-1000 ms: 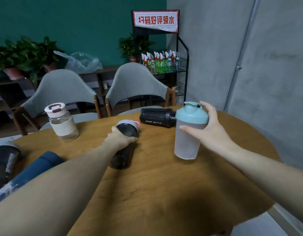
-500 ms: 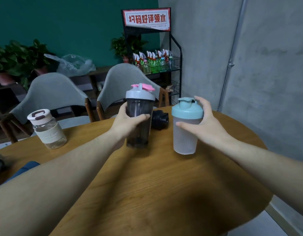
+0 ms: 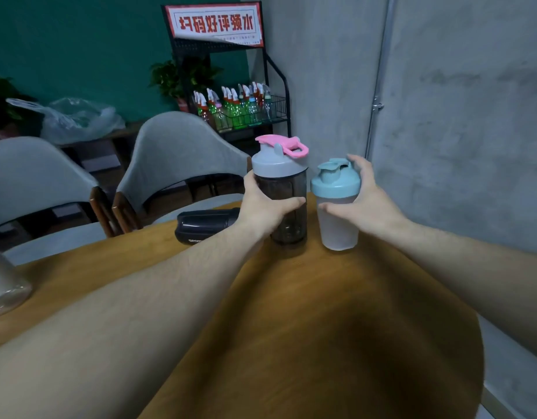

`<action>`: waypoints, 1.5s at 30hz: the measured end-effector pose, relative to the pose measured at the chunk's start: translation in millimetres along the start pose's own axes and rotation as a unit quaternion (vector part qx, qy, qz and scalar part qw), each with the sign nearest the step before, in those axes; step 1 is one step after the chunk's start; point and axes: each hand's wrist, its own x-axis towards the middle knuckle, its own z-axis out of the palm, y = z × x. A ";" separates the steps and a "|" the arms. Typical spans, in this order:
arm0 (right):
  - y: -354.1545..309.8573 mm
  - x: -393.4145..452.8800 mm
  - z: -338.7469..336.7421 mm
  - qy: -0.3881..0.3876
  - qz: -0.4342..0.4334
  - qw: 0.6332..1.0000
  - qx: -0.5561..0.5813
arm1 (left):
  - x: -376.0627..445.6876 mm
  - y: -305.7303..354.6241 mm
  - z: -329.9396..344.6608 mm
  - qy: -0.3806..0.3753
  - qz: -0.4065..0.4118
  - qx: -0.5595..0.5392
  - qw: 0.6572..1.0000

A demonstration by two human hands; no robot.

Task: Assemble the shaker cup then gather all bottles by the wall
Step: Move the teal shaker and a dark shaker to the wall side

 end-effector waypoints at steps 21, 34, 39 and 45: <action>52.3 105.8 48.6 0.039 0.010 0.998 0.054 | 80.2 -46.2 43.3 0.072 -0.004 0.016 0.997; 43.0 60.8 28.4 0.052 0.080 0.995 0.020 | 40.6 -17.2 21.3 0.088 0.004 0.075 0.993; 23.1 21.1 19.5 0.037 0.079 0.996 -0.033 | 10.5 0.4 -27.7 0.116 0.034 0.114 0.986; -21.3 -23.8 26.6 -0.043 0.045 0.997 -0.044 | -18.2 -0.6 -88.8 0.071 0.019 0.214 0.974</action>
